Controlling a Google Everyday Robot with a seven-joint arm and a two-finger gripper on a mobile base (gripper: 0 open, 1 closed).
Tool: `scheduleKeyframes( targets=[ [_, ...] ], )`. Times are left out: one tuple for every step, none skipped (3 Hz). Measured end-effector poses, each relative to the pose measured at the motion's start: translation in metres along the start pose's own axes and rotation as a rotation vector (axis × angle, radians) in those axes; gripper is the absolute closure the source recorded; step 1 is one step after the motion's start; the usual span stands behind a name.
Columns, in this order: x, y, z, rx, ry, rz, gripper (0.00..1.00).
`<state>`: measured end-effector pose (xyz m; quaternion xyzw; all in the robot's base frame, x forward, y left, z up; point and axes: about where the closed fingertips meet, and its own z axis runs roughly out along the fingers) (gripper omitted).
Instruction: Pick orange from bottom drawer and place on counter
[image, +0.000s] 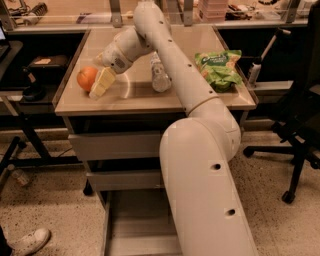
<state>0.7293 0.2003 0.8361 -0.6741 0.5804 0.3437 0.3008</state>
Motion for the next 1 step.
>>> scheduleKeyframes(
  targets=[
    [0.0000,0.0000,0.0000,0.000,0.000,0.000,0.00]
  ],
)
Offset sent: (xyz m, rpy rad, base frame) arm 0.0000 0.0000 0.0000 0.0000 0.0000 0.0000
